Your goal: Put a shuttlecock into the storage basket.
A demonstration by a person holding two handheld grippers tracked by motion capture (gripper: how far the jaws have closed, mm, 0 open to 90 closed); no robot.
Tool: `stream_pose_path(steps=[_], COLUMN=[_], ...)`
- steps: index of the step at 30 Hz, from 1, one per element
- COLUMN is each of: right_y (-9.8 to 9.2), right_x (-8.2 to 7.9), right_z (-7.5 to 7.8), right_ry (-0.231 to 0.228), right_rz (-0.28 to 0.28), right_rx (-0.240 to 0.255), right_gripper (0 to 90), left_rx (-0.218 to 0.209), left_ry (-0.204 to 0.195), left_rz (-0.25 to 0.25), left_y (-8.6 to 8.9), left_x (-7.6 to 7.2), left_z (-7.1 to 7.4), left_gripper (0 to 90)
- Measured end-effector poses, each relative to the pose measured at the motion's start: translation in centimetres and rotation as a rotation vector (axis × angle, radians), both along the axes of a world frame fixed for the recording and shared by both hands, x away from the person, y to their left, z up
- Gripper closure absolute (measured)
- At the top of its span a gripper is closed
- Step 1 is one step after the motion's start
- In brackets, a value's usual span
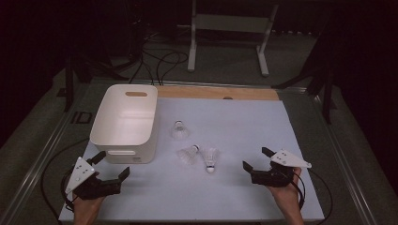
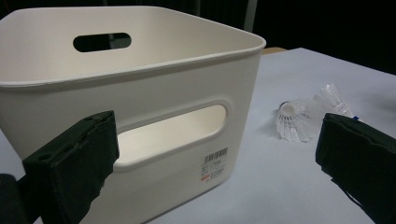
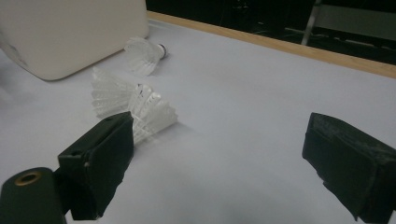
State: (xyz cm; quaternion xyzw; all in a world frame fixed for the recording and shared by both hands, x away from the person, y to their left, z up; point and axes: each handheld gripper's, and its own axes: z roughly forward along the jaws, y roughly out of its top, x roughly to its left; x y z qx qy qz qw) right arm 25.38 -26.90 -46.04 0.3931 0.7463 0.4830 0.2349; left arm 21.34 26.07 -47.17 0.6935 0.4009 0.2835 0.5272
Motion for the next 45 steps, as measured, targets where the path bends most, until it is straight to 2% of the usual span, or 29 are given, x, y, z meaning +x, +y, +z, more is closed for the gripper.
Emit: stream_pose_path(steps=[16, 23, 45], right_y=[1.3, 1.8, 3.5], right_x=[1.2, 1.7, 3.3], right_z=[1.2, 1.1, 1.8], right_ry=[-0.003, 0.013, 0.021], right_rz=[0.029, 0.033, 0.073], right_rx=[0.000, -0.007, -0.033], right_gripper=[9.0, 9.0, 9.0], left_rx=[0.011, 0.011, 0.021], left_ry=[0.005, 0.007, 0.017], left_rz=[-0.001, 0.003, 0.001], left_y=[-0.1, -0.1, -0.4], left_x=[0.0, 0.0, 0.1], left_z=[0.0, 0.0, -0.1], left_gripper=[0.0, 0.0, 0.0])
